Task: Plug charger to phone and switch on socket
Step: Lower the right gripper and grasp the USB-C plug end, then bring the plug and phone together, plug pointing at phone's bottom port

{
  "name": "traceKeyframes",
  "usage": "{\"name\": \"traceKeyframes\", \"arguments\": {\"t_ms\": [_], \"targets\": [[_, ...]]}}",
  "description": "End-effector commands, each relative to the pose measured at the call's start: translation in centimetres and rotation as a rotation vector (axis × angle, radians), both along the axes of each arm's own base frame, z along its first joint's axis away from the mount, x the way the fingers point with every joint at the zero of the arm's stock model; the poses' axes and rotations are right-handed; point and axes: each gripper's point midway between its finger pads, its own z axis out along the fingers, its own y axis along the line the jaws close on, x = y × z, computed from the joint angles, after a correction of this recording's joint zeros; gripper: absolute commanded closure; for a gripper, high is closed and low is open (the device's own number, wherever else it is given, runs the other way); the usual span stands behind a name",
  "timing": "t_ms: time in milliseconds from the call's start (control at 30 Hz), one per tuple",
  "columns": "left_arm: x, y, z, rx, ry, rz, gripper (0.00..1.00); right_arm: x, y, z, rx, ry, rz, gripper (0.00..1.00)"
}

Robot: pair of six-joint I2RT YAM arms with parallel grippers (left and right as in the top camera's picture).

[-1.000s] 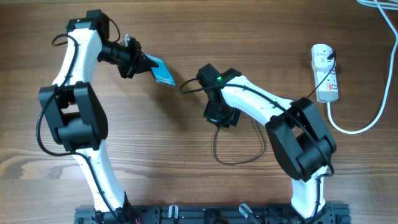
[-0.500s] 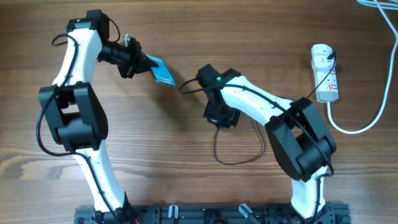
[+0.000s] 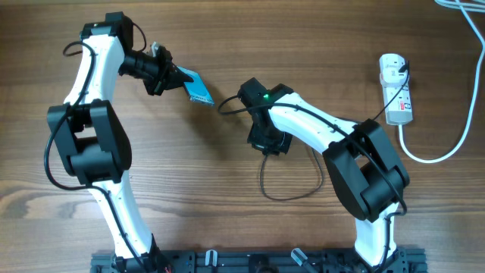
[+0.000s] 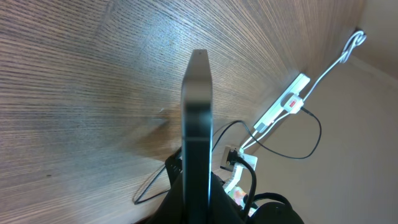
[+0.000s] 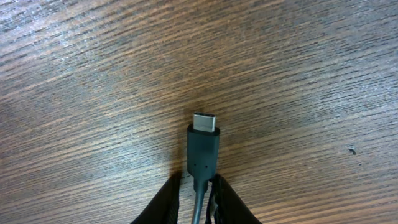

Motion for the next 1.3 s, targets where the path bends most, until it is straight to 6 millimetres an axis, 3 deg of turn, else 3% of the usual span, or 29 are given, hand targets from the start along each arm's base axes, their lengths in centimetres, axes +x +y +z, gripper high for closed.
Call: {"name": "traceKeyframes", "arguments": {"t_ms": [0,367,433,500,567,667,800,833,867,933,1033,1167,1267], "targets": [[0.0,-0.1,1.5,-0.011,-0.045,-0.01,0.96,-0.3,-1.9,-2.8,-0.1,0.019,-0.003,0.8],[0.0,-0.1,1.5,-0.011,-0.045,-0.01,0.96,-0.4,-1.8,-2.8,-0.094,0.025,-0.002,0.87],[0.0,-0.1,1.5,-0.011,-0.045,-0.01,0.96,-0.4,-1.4,-2.7,-0.072,0.034,0.026,0.95],[0.0,-0.3,1.8,-0.031,-0.069,-0.027,0.96,-0.2,-0.6,-2.0,-0.02,0.039,0.081,0.96],[0.4,-2.1,4.4,-0.204,-0.214,-0.103,0.96,0.4,-0.2,-0.5,0.018,0.003,0.139,0.96],[0.5,-3.5,7.8,-0.405,-0.386,-0.163,0.96,1.3,1.3,3.5,0.12,-0.092,0.219,0.96],[0.1,-4.8,11.1,-0.576,-0.601,-0.229,0.96,1.0,4.1,11.0,0.332,-0.243,0.414,0.96],[-0.1,-5.5,12.5,-0.647,-0.684,-0.245,0.96,0.2,4.7,14.1,0.383,-0.304,0.461,0.96],[-0.2,-5.8,12.5,-0.652,-0.691,-0.252,0.96,-0.2,4.9,14.9,0.392,-0.321,0.471,0.96],[-0.4,-6.3,12.6,-0.655,-0.707,-0.271,0.96,-1.1,5.3,16.0,0.406,-0.338,0.496,0.96],[-0.9,-7.7,12.6,-0.666,-0.712,-0.306,0.96,-2.3,6.7,16.0,0.412,-0.338,0.553,0.96],[-2.5,-10.2,12.3,-0.667,-0.773,-0.404,0.96,-2.3,6.8,15.9,0.357,-0.364,0.514,0.96],[-2.5,-10.6,12.2,-0.662,-0.793,-0.424,0.96,-2.3,6.9,15.9,0.362,-0.359,0.479,0.96]]}}
